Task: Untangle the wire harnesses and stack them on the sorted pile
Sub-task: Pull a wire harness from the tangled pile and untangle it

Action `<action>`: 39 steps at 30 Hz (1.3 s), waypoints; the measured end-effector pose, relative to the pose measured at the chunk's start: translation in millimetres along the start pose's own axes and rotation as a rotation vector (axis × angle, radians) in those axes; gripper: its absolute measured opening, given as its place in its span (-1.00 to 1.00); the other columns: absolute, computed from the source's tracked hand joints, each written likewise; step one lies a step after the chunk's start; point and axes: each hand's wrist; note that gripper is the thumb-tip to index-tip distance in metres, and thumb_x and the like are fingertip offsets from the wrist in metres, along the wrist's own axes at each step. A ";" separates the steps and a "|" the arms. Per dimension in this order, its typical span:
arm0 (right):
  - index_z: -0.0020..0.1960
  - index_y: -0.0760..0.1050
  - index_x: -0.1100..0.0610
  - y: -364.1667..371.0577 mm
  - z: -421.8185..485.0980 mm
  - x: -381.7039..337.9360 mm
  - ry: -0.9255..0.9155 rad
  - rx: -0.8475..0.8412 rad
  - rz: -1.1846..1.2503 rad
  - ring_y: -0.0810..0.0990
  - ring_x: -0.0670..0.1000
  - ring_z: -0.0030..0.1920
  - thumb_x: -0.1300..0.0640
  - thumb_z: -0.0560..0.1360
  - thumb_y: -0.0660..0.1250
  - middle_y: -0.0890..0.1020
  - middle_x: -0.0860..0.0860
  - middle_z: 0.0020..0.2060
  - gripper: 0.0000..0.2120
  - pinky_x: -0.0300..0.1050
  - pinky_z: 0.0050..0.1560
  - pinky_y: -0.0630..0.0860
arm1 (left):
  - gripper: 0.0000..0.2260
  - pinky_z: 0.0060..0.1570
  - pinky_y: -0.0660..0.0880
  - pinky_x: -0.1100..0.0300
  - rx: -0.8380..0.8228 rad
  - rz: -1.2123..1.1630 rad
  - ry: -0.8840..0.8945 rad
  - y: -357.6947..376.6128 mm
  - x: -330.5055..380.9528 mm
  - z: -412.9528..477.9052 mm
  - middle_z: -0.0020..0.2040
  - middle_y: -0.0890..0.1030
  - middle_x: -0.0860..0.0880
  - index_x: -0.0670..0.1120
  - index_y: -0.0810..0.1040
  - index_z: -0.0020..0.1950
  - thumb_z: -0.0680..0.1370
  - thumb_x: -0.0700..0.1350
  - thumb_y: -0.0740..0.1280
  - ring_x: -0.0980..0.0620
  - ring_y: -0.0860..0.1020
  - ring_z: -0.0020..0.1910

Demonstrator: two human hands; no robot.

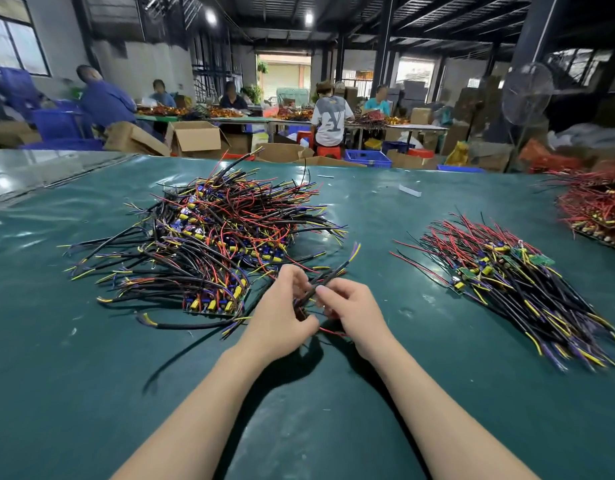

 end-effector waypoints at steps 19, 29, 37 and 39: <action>-0.28 0.50 0.13 1.5 1.0 4.1 0.002 0.139 0.170 0.49 -0.19 -0.38 0.53 0.40 0.21 0.56 -0.07 -0.40 -0.67 -0.38 -0.33 0.43 | -0.83 -0.34 0.56 0.37 0.322 -0.998 -0.550 -7.9 1.3 8.9 -0.42 0.61 -0.05 -0.23 0.52 -0.23 0.48 -0.44 0.26 0.16 0.60 -0.44; -0.16 0.48 0.14 -0.1 0.7 2.0 0.148 -0.031 0.510 0.32 -0.20 -0.59 0.35 0.51 0.23 0.52 -0.12 -0.51 -0.84 -0.39 -0.55 0.19 | -0.78 -0.32 0.57 0.29 0.128 -1.049 -0.484 -5.5 0.8 11.9 -0.37 0.60 -0.06 -0.20 0.50 -0.24 0.49 -0.45 0.18 0.10 0.58 -0.42; -0.12 0.50 0.32 -1.4 -0.4 0.4 0.146 -0.169 0.734 0.65 0.02 -0.36 0.54 0.44 0.00 0.66 0.10 -0.37 -0.68 -0.17 -0.28 0.60 | -0.89 -0.27 0.53 0.24 0.148 -0.837 -0.398 0.5 1.6 9.2 -0.22 0.54 -0.20 -0.17 0.57 -0.22 0.45 -0.34 0.35 -0.09 0.50 -0.28; -0.10 0.50 0.32 -2.6 -0.6 0.1 0.145 -0.200 0.756 0.66 0.04 -0.33 0.54 0.44 -0.01 0.66 0.11 -0.35 -0.66 -0.15 -0.25 0.61 | -0.88 -0.31 0.52 0.27 0.134 -0.875 -0.418 -2.0 2.3 9.4 -0.30 0.57 -0.16 -0.16 0.58 -0.23 0.45 -0.34 0.35 -0.03 0.54 -0.34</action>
Point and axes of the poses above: each hand's wrist, its own z-axis towards the middle knuckle, its own y-axis out of the palm, x = y × z
